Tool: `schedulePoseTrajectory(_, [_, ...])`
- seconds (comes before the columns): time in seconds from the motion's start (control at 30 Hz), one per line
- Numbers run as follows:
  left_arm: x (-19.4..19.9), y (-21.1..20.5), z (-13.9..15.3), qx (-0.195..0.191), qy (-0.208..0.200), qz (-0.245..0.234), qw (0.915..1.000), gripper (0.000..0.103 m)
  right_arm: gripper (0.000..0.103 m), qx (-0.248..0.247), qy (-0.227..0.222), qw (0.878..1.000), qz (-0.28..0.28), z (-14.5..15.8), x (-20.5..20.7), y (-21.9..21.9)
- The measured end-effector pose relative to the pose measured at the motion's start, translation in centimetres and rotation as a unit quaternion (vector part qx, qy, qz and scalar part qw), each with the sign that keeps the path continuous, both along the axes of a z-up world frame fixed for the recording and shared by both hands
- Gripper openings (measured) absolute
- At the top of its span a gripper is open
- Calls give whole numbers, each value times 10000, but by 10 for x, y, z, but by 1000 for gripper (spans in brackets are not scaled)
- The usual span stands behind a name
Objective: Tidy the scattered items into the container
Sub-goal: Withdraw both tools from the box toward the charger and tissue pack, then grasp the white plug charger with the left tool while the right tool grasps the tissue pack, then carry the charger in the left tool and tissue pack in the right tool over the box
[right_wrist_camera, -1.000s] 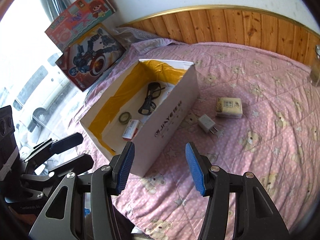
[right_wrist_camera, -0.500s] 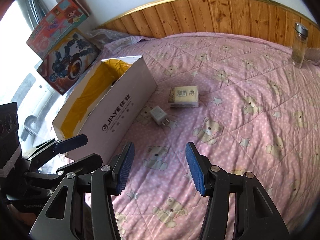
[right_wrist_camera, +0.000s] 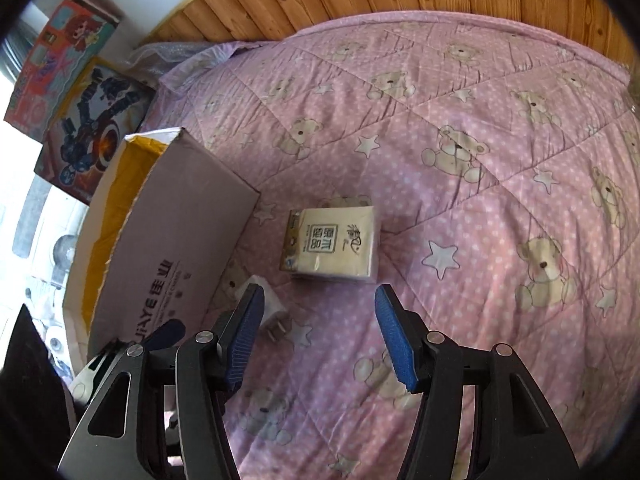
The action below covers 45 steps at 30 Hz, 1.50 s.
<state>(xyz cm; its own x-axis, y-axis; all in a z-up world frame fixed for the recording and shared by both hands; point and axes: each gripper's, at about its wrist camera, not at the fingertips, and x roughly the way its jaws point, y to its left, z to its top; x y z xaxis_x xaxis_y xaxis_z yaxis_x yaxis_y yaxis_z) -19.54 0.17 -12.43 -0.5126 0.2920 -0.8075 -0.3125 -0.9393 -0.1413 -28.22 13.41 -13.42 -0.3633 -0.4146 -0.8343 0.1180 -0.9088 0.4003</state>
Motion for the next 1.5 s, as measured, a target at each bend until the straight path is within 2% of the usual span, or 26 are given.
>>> schedulePoseTrajectory(0.07, [-7, 3, -6, -51, 21, 26, 10000, 70, 62, 79, -105, 9998, 175, -8, -17, -7])
schedulePoseTrajectory(0.17, [-19, 7, -11, -26, -15, 99, 9999, 70, 63, 393, -10, 9974, 610, -10, -37, -15])
schedulePoseTrajectory(0.23, [-27, 5, -13, 93, -87, 229, 9997, 70, 63, 496, 77, 9912, 1224, -9, -48, -18])
schedulePoseTrajectory(0.27, [-30, 5, -13, 168, -120, 257, 9995, 70, 63, 536, 136, 9843, 1679, -8, -51, -22])
schedulePoseTrajectory(0.33, [-33, 5, -16, 241, -180, 338, 9990, 70, 63, 1003, 412, 9609, 2550, -6, -51, -31])
schedulePoseTrajectory(0.47, [-37, 0, -22, 465, -380, 693, 9958, 70, 64, 1735, 670, 8970, 4010, -10, -40, -50])
schedulePoseTrajectory(0.63, [-36, -13, -33, 753, -652, 1198, 9878, 70, 64, 2429, 794, 8267, 5012, -31, -41, -71])
schedulePoseTrajectory(0.67, [-37, -14, -34, 803, -662, 1279, 9863, 70, 64, 2527, 827, 8172, 5114, -37, -43, -74])
schedulePoseTrajectory(0.7, [-38, -12, -35, 799, -661, 1331, 9857, 70, 64, 2542, 778, 8138, 5168, -43, -48, -77])
schedulePoseTrajectory(0.77, [-43, -9, -38, 809, -724, 1366, 9847, 70, 64, 2459, 699, 8171, 5168, -53, -55, -75])
schedulePoseTrajectory(0.87, [-50, -7, -45, 764, -838, 1427, 9832, 70, 55, 2101, 572, 8491, 4812, -51, -68, -58])
schedulePoseTrajectory(0.97, [-54, 1, -50, 560, -815, 1387, 9854, 70, 54, 2028, 529, 8759, 4346, -49, -72, -29])
schedulePoseTrajectory(1.0, [-56, 5, -53, 539, -838, 1258, 9870, 68, 54, 1942, 477, 8868, 4166, -48, -73, -17])
schedulePoseTrajectory(1.03, [-57, 9, -54, 444, -804, 1183, 9887, 60, 54, 1832, 429, 8975, 3990, -48, -74, -6])
schedulePoseTrajectory(1.07, [-57, 12, -52, 406, -695, 1063, 9911, 44, 54, 1710, 371, 9081, 3805, -47, -74, 6])
schedulePoseTrajectory(1.1, [-58, 15, -54, 518, -726, 860, 9923, 39, 54, 1598, 342, 9173, 3631, -47, -74, 16])
schedulePoseTrajectory(1.17, [-57, 19, -54, 493, -672, 747, 9937, 38, 54, 1383, 269, 9333, 3304, -45, -72, 33])
schedulePoseTrajectory(1.3, [-52, 24, -53, 521, -658, 574, 9948, 36, 54, 1218, 222, 9540, 2729, -39, -65, 54])
schedulePoseTrajectory(1.5, [-38, 32, -42, 423, -473, 312, 9975, 33, 54, 1167, 206, 9689, 2173, -24, -40, 72])
